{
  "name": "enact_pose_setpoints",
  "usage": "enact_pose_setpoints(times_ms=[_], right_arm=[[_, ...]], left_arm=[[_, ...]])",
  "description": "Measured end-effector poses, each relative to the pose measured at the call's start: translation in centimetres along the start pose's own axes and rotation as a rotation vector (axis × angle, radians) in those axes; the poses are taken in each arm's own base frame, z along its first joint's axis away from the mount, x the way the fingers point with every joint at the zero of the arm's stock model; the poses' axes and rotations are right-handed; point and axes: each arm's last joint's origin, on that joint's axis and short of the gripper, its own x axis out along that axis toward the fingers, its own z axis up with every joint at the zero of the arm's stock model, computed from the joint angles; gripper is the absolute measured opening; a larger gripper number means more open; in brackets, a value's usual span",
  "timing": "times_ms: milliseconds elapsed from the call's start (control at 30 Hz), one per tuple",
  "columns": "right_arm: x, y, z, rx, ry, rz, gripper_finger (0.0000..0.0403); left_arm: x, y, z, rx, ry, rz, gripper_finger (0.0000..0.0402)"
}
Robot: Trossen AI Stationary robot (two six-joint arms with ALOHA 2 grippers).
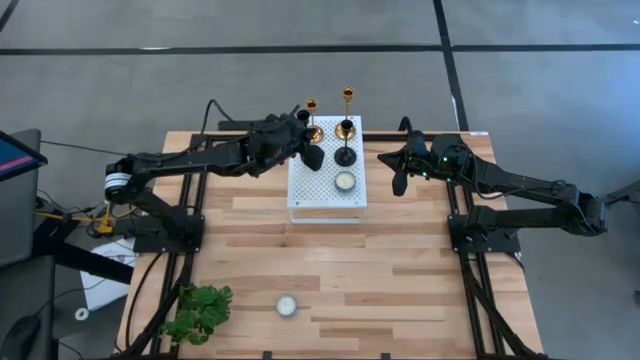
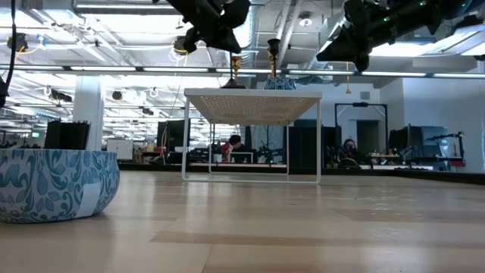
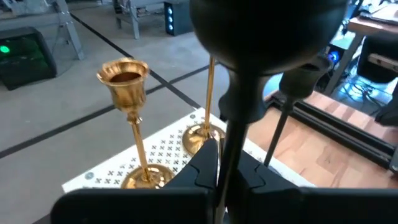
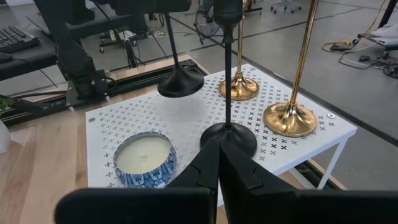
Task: Pick & Place candle stick holders
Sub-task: Put the large black candle holder on the shelf aligned with the small black candle holder
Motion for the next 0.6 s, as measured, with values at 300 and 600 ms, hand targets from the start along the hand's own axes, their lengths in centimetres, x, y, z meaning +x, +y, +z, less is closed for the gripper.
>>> enact_pose_setpoints(times_ms=[300,600], right_arm=[[0.0,0.0,0.0,0.000,0.000,0.000,0.0000],[0.0,0.0,0.0,0.000,0.000,0.000,0.0000]], left_arm=[[1.0,-0.4,-0.8,0.012,0.020,-0.004,0.0007],[1.8,-0.2,-1.2,0.018,0.031,0.011,0.0007]])
